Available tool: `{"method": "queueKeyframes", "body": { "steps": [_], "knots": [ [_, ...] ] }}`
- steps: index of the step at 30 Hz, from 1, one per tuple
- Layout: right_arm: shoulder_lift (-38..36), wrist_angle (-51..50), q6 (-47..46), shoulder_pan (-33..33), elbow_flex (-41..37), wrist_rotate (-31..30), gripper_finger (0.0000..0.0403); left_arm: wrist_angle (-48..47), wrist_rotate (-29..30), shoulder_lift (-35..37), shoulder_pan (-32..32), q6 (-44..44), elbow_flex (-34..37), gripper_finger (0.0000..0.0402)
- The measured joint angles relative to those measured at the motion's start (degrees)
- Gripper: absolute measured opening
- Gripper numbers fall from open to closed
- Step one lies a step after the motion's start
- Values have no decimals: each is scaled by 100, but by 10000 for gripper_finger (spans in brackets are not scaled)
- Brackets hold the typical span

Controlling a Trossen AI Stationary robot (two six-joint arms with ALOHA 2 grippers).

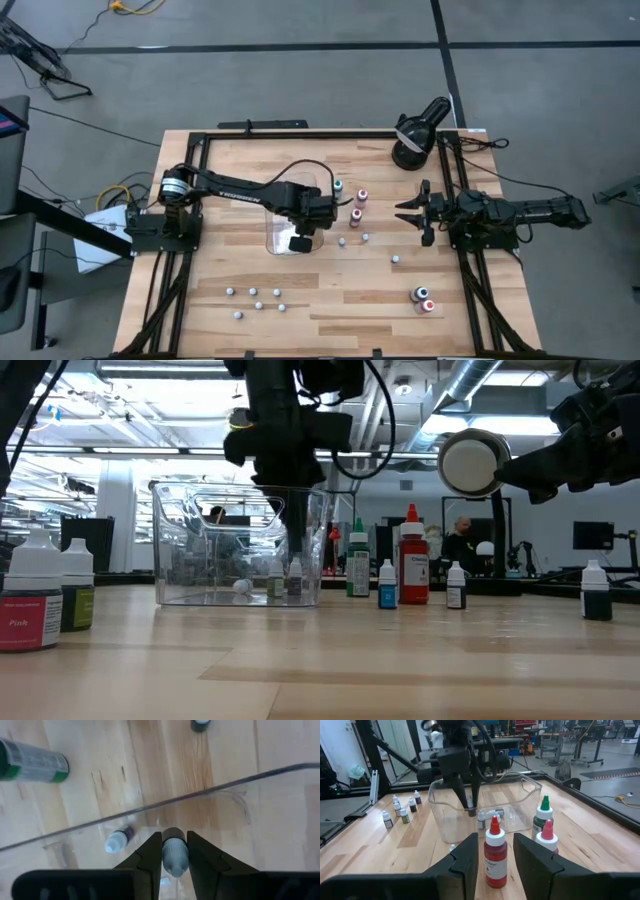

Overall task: Pick & Place food coloring
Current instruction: Put the top small black food coloring bottle into the transparent bin

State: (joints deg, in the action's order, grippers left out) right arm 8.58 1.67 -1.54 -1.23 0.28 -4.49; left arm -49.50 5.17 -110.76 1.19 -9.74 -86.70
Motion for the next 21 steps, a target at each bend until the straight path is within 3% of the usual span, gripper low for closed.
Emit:
{"method": "queueKeyframes", "body": {
  "steps": [21],
  "knots": [
    [0,2,-1,-2,0,0,113,641,-197,2,44,465,521,69]
  ]
}}
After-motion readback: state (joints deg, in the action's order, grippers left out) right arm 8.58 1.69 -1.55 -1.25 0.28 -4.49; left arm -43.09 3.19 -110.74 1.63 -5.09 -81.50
